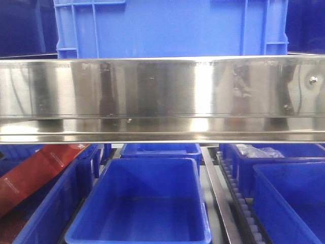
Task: Place cylindrical capacitor in blue bin on shelf
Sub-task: 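Open the left gripper to drop the orange cylinder into a blue bin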
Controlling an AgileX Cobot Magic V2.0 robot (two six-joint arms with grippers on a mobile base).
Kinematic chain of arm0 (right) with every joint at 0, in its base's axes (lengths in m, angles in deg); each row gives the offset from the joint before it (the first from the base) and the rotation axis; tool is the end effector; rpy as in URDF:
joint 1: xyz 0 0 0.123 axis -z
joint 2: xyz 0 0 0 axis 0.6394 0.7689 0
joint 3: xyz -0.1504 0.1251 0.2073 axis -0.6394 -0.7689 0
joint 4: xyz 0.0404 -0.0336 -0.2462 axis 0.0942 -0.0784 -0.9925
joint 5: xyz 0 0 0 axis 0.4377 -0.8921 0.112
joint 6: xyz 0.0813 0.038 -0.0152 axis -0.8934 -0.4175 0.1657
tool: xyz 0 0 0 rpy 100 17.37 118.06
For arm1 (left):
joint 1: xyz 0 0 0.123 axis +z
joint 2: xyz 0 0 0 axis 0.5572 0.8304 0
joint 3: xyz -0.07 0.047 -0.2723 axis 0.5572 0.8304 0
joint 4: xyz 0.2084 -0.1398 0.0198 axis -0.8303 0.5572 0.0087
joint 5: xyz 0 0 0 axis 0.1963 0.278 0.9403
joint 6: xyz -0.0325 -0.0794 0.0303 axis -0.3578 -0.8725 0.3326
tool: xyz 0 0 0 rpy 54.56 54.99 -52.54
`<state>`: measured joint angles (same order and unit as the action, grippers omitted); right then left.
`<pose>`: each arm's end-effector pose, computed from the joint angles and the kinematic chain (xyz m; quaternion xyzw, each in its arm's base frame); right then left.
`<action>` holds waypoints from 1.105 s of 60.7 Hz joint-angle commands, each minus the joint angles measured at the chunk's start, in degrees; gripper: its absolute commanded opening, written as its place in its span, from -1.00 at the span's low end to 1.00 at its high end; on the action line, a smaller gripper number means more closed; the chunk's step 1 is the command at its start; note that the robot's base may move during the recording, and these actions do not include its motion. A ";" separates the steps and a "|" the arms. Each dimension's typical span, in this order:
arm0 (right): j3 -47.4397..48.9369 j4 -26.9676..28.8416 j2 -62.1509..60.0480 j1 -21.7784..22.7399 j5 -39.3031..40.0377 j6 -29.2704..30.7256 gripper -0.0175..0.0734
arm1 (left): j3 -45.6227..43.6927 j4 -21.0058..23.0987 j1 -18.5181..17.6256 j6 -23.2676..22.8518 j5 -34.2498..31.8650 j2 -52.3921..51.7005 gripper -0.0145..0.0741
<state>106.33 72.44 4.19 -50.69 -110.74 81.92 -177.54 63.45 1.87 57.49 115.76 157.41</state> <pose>0.1343 0.0317 0.4253 -0.0778 0.7833 0.0951 0.6094 0.2485 -0.1477 0.4857 0.2477 0.7627 -0.1025 0.5886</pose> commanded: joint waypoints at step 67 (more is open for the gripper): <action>0.43 -0.26 -0.29 -0.18 2.18 -0.02 -0.95 | -19.82 5.41 -1.36 0.18 5.82 21.79 0.66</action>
<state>106.33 72.44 4.19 -50.69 -110.74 81.92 -196.40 68.25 0.71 57.49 120.61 182.46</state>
